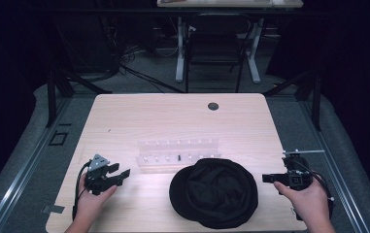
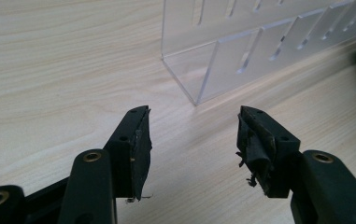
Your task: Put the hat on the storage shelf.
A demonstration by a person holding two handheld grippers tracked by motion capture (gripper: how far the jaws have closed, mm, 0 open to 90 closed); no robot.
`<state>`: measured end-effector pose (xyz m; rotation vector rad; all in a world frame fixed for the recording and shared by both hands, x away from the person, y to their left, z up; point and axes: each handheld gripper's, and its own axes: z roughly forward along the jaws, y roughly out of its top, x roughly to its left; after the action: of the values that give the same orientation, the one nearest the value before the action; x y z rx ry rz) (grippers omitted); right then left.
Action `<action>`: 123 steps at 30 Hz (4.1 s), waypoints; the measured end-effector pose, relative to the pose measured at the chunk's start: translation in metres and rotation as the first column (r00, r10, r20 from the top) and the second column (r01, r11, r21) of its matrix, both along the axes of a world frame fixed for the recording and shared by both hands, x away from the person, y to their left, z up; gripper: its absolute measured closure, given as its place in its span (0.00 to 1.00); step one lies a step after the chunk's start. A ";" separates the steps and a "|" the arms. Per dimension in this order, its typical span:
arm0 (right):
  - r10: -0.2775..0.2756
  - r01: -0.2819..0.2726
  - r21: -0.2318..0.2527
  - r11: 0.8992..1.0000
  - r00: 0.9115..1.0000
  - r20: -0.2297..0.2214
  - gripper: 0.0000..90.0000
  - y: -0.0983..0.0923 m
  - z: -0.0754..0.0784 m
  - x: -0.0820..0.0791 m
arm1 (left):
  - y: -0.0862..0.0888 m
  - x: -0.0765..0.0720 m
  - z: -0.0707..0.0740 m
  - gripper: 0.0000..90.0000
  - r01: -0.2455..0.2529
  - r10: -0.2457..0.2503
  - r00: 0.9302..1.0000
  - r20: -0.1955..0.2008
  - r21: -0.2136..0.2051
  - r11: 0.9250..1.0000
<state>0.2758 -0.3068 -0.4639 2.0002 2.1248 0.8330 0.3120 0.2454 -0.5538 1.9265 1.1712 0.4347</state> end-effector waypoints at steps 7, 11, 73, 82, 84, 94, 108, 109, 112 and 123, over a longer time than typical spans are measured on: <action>0.033 -0.033 0.007 0.999 0.996 -0.082 0.70 0.012 -0.002 0.004 | -0.004 -0.001 -0.001 0.50 0.012 -0.012 1.000 -0.002 0.003 1.000; 0.048 -0.052 -0.027 0.998 0.991 -0.129 0.71 0.020 -0.006 0.008 | -0.003 -0.001 0.000 0.50 0.013 -0.013 1.000 -0.002 0.008 1.000; 0.042 -0.039 0.015 0.999 0.938 -0.345 0.90 0.010 -0.056 0.042 | -0.009 0.000 -0.002 0.50 0.038 -0.037 0.999 -0.012 0.025 0.999; 0.047 -0.031 0.049 0.998 0.929 -0.366 0.97 0.007 -0.058 0.042 | -0.009 0.000 -0.002 0.50 0.038 -0.037 0.999 -0.012 0.026 0.999; 0.060 -0.044 0.052 0.998 0.926 -0.373 0.97 0.006 -0.056 0.043 | -0.009 0.000 -0.002 0.50 0.039 -0.038 0.999 -0.012 0.026 0.999; 0.045 -0.032 0.042 0.999 0.935 -0.352 0.97 0.011 -0.041 0.041 | -0.009 -0.001 -0.003 0.50 0.037 -0.037 0.999 -0.014 0.024 0.999; 0.066 -0.057 0.038 0.998 0.947 -0.315 0.97 0.016 0.000 0.036 | -0.010 -0.001 -0.003 0.50 0.038 -0.037 0.999 -0.014 0.026 0.999; 0.084 -0.077 0.035 0.996 0.943 -0.323 0.97 0.015 0.002 0.036 | -0.010 -0.001 -0.003 0.50 0.038 -0.038 0.999 -0.016 0.026 0.999; 0.081 -0.078 0.022 0.997 0.950 -0.301 0.97 0.020 0.012 0.036 | -0.010 -0.001 -0.004 0.50 0.033 -0.033 0.999 -0.009 0.021 0.999; 0.105 -0.099 0.034 0.994 0.946 -0.308 0.97 0.028 0.035 0.039 | -0.010 0.000 -0.004 0.50 0.035 -0.034 0.999 -0.014 0.023 0.999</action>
<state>0.3151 -0.2787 -0.4287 2.1693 2.4112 0.5824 0.3115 0.2350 -0.5578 1.9696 1.1446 0.4186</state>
